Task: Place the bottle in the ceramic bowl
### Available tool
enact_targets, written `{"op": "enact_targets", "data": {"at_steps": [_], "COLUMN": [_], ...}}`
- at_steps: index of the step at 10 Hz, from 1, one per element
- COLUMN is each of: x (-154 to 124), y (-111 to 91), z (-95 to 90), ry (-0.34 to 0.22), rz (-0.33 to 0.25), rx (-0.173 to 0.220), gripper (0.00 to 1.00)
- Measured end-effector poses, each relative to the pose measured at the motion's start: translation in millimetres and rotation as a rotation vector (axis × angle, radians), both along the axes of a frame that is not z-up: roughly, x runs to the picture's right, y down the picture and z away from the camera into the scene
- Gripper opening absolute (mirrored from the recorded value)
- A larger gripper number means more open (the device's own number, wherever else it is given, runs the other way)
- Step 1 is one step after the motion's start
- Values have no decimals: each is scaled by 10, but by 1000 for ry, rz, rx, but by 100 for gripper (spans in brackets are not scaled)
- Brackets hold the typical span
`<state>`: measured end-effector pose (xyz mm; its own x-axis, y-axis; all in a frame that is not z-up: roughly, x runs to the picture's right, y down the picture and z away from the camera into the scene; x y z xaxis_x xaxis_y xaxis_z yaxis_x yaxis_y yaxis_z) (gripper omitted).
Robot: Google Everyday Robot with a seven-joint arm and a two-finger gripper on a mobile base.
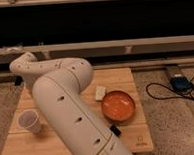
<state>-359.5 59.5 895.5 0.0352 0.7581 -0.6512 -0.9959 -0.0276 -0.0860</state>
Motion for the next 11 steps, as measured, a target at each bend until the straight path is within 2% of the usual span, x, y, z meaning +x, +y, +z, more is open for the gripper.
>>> {"op": "enact_targets", "data": {"at_steps": [2,5,8,10,11], "x": [-96,-96,-40,-16,-33], "y": [-97,-155,-212,-263,-260], "z": [72,70,36,63,75], "ry": [-32,-40,-5,45,57], "rz": [30,32,7,-29,-41], "rx": [19,49,98,148,157], "gripper": [65,65,65,65,65]}}
